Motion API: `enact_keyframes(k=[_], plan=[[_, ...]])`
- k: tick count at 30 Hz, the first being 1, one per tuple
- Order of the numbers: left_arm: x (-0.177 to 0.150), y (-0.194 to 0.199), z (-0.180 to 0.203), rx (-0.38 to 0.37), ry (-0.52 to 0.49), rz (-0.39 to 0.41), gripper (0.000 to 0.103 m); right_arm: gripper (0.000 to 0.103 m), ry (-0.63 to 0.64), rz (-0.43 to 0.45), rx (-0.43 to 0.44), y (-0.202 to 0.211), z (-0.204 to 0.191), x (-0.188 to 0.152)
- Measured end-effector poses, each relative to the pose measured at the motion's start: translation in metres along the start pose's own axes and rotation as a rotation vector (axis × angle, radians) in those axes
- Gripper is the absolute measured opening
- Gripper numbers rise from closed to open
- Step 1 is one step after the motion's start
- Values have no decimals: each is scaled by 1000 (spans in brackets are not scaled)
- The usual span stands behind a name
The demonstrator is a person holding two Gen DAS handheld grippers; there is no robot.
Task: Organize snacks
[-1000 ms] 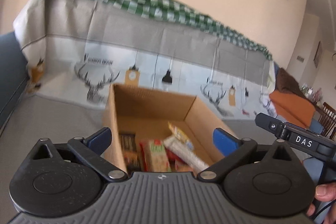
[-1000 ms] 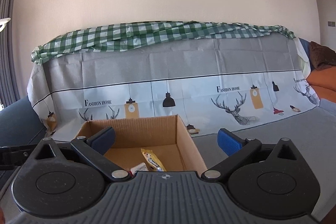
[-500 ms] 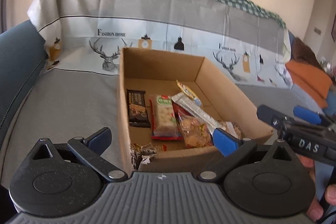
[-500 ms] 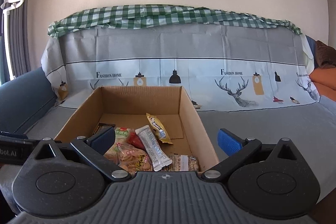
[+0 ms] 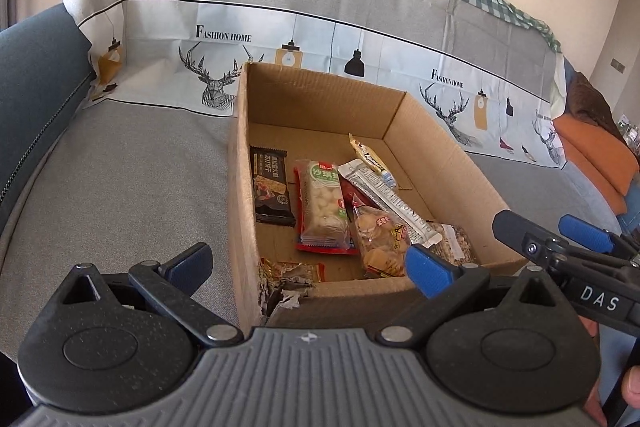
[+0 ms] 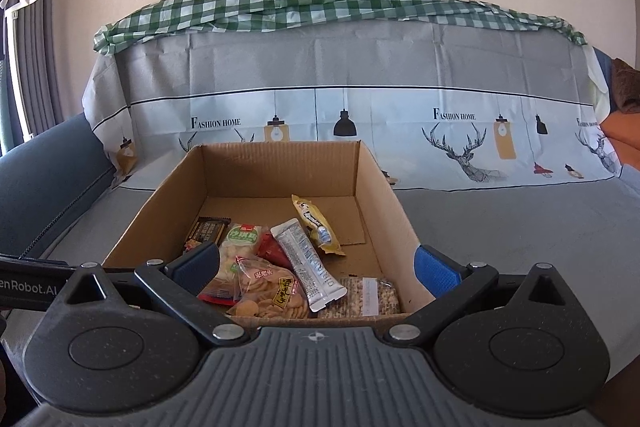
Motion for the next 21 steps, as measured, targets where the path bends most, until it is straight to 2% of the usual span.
enact_keyframes(k=[21], plan=[[-1,-1,2,-1,-3,-7,103,102,0,-5,1,-2,3,1]])
Point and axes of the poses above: each gripper's, at about its wrist camera, not at the fingertips, and y roughly against the way its jaws point, z to its right, x to its top, the point moved 6 cm from there along -y, roughly the way its jaws point, and after that the axes turned 14 degrees about -z, right-handed, at the moved point
